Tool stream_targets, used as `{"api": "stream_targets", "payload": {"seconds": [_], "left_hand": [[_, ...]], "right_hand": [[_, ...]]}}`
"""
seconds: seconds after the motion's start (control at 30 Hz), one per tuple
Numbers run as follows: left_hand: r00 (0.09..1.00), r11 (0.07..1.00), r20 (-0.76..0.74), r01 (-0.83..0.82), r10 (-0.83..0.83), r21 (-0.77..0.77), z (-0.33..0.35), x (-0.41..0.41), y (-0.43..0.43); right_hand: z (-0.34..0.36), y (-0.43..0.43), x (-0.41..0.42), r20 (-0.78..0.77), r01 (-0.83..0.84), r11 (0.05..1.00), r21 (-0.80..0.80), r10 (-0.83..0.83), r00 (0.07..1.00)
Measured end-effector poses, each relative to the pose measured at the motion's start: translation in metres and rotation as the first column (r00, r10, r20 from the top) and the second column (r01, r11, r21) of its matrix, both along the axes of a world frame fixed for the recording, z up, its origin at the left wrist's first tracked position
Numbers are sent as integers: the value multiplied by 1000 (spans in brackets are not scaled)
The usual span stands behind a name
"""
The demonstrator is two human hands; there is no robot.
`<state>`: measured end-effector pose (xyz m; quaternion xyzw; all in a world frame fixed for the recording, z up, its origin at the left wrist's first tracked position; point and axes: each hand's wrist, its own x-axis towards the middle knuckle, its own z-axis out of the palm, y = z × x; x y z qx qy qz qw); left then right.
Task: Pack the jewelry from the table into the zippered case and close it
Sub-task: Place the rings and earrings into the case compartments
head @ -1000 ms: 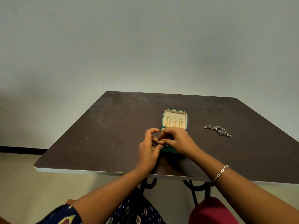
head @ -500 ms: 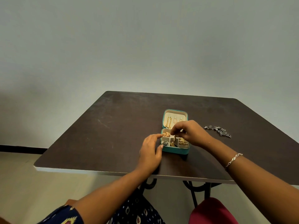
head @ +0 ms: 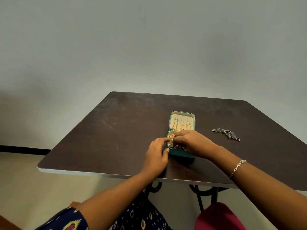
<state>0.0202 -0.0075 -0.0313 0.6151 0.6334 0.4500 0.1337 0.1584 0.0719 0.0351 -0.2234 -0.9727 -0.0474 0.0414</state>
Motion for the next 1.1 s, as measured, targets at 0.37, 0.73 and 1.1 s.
{"api": "stream_targets", "payload": {"seconds": [0.37,0.73,1.1], "left_hand": [[990,996,-139,-7,20,94,-2,3,-6],[881,946,-469,196,-55,257,-1,18,-10],[821,934,-470,358,-324,-19,-5,115,15]], "right_hand": [[-10,6,43,-376,-5,1000,31,16,926],[-48,6,160,-360,198,967,159,-130,924],[-64,40,182,-535,526,788,-321,-609,585]]}}
